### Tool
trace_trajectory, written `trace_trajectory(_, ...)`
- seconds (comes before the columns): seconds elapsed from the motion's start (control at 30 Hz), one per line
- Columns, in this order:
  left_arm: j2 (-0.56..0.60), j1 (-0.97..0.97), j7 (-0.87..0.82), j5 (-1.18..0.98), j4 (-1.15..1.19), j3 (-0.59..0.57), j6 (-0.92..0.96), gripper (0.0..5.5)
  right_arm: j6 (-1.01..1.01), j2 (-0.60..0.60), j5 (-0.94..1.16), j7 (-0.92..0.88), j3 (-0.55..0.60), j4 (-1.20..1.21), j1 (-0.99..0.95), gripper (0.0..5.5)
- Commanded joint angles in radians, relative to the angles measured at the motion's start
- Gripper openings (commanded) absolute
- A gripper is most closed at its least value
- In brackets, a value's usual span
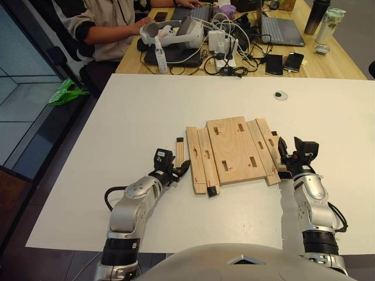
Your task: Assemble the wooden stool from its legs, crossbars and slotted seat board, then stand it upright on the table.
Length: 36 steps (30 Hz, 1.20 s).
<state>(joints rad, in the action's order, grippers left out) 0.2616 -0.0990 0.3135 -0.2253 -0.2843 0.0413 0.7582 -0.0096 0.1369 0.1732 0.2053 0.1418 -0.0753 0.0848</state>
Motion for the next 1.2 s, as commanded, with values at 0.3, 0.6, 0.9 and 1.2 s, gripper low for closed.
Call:
trace_trajectory(0.3,0.038,0.061,-0.059,0.028,-0.095,0.005,0.251,2.02,0.018,0.001,0.012,-0.009,0.014,0.009,-0.007,2.68)
trace_trajectory(0.6,0.146,0.064,0.006,0.037,-0.005,-0.05,0.2,1.3,0.065,0.02,0.067,0.013,0.051,0.035,-0.059,2.68)
trace_trajectory(0.9,0.189,0.423,-0.049,0.094,0.041,-0.164,-0.148,1.29,0.542,-0.01,0.729,0.09,0.168,0.211,-0.256,2.68)
trace_trajectory(1.2,0.201,0.49,0.199,0.065,-0.045,0.078,-0.304,1.29,0.856,0.027,1.203,0.133,0.12,0.319,-0.393,2.68)
